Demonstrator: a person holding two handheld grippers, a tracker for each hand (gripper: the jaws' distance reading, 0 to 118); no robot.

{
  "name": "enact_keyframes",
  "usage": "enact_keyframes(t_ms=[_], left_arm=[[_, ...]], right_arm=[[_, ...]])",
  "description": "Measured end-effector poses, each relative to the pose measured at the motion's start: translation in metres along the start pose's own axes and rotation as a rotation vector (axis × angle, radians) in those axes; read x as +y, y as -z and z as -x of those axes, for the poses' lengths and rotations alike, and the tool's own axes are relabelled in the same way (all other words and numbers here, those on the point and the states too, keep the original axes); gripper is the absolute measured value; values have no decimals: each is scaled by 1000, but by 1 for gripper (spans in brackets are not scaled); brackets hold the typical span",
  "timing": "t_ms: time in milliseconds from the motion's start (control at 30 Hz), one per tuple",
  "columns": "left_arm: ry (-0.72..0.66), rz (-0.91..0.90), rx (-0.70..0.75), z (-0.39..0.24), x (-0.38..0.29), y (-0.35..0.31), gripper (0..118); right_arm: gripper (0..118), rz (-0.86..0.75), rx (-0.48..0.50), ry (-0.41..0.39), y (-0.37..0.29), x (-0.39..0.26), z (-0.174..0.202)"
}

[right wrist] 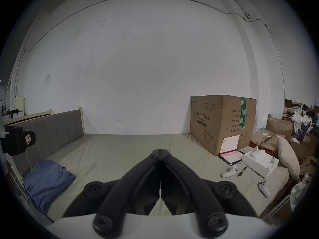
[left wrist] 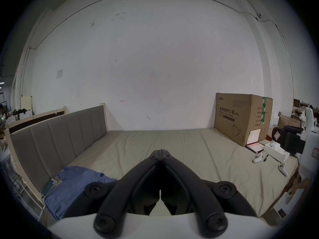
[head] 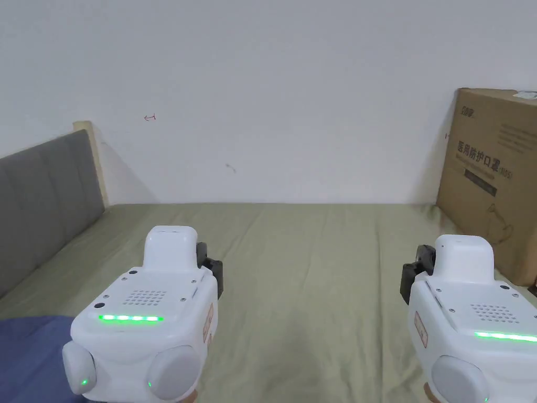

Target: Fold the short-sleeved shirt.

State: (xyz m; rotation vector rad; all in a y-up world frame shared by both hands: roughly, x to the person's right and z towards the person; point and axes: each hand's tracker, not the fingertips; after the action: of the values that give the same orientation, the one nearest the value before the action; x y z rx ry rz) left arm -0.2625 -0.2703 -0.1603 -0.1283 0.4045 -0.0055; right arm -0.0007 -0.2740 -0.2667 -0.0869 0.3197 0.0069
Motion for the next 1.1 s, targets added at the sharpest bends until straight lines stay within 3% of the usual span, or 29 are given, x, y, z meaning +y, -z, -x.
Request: enact_keyframes(t_ms=[433,700,833,1100], left_arm=[[-13,-13,45,24,5,-13,0],[-52,-23,223,83,8,-44,0],[-70,5,338,123,2,-64,0],[-115,86,446,176,-21,-68,0]], right_arm=[[0,14,109,-29,10,7,32],[0,41,368,-69,24,3,108],[0,87,525,-34,25,-1,152],[0,140,621,-55,29,-18,201]])
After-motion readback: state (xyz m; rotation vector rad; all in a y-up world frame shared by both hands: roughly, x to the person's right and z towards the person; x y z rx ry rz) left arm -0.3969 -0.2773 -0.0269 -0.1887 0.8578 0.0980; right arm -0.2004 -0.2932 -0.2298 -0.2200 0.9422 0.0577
